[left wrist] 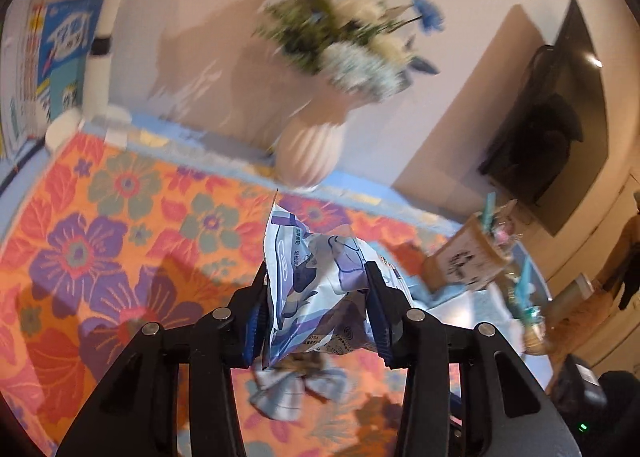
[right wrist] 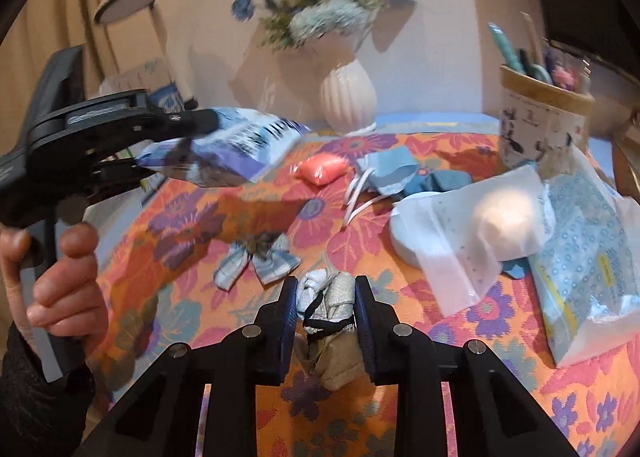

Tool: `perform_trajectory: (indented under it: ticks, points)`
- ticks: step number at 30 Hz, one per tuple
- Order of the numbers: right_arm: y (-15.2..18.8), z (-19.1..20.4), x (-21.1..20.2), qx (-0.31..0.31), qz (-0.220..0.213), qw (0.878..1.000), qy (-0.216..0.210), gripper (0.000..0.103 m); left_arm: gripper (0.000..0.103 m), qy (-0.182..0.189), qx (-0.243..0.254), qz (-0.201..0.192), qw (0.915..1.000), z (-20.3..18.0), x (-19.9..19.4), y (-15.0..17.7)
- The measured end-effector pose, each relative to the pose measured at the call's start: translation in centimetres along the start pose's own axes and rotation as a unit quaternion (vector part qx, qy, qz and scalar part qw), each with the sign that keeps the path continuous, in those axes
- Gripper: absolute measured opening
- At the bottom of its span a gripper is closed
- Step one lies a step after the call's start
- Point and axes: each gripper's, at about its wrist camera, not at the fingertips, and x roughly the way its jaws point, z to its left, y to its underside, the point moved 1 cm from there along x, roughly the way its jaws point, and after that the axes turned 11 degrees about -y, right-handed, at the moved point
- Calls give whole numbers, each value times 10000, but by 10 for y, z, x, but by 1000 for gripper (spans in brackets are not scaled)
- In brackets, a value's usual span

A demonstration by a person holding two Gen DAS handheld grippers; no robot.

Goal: Organize soft objects
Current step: 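Carry the snack bag and hedgehog to the amber bowl and release them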

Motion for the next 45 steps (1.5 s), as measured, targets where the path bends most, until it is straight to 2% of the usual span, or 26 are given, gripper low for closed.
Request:
perform_trajectory:
  ticks: [4, 8, 12, 15, 18, 22, 26, 28, 29, 32, 34, 37, 43, 45]
  points:
    - [-14, -21, -36, 349, -411, 9985, 51, 27, 40, 62, 330, -234, 9992, -34, -23, -8]
    - [-39, -45, -101, 429, -1180, 9908, 511, 27, 40, 425, 669, -448, 9958, -86, -40, -16]
    - [-52, -78, -167, 690, -1880, 9724, 1194, 27, 40, 914, 1122, -515, 9881, -158, -40, -17]
    - [-50, -117, -212, 1126, -2244, 9525, 1727, 27, 40, 1257, 1375, -399, 9817, -211, -31, -15]
    - [-48, -148, -243, 1419, -2456, 9370, 2038, 27, 40, 1451, 1716, -326, 9739, -270, -14, -10]
    - [-53, -175, -270, 1454, -2573, 9300, 2184, 27, 40, 1669, 2122, -121, 9628, -329, 6, 8]
    - [-57, -202, -271, 1693, -2466, 9221, 2456, 27, 40, 1721, 2433, 54, 9546, -369, 30, 26]
    - [-57, -218, -269, 1895, -2407, 9203, 2431, 27, 41, 1695, 2571, 111, 9513, -382, 40, 34]
    - [-55, -227, -267, 1993, -2338, 9214, 2379, 30, 46, 1720, 2692, 256, 9473, -389, 49, 41]
    - [-51, -251, -257, 2307, -1952, 9284, 2163, 56, 47, 1697, 3192, 865, 9284, -405, 75, 60]
    - [-44, -253, -261, 2362, -1991, 9254, 2194, 57, 54, 1619, 3451, 914, 9200, -403, 77, 68]
    - [-35, -246, -269, 2367, -2177, 9218, 2163, 63, 75, 1679, 3406, 826, 9214, -389, 66, 67]
    - [-41, -206, -270, 2113, -2192, 9316, 1985, 64, 76, 1698, 3315, 353, 9274, -345, 15, 55]
    - [-47, -188, -264, 1924, -2181, 9376, 1908, 78, 79, 1660, 3203, 181, 9325, -329, -3, 46]
